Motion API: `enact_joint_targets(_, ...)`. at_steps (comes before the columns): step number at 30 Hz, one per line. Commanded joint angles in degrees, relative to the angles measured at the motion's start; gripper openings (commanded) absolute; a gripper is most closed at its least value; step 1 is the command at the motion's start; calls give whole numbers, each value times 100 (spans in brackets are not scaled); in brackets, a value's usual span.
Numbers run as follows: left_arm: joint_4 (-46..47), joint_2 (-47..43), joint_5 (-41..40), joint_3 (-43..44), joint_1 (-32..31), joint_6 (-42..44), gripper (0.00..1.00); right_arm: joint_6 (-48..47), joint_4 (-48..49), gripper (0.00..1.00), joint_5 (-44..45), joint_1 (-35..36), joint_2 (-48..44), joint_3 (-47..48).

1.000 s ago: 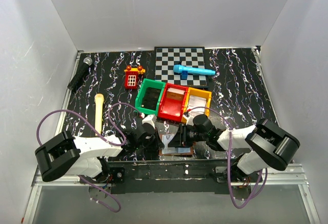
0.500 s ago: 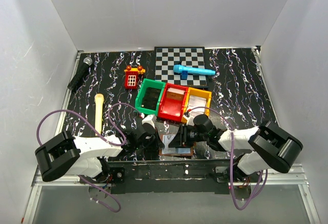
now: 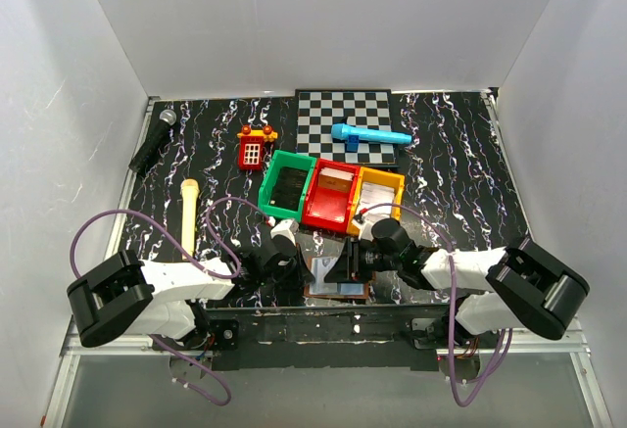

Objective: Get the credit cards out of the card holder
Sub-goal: Remove the credit card from the card holder.

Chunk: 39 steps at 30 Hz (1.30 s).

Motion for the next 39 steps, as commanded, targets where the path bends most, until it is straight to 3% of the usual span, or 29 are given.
enact_joint_targets(1, -1036, 235, -255, -365, -35, 87, 0, -126, -45, 36, -25, 8, -215, 114)
enact_joint_targets(29, -984, 358, -247, -374, -26, 61, 0, -425, -950, 35, 195, -177, -945, 26)
enact_joint_targets(39, -975, 384, -229, -365, -26, 78, 0, -416, -1118, 26, 362, -265, -1050, 8)
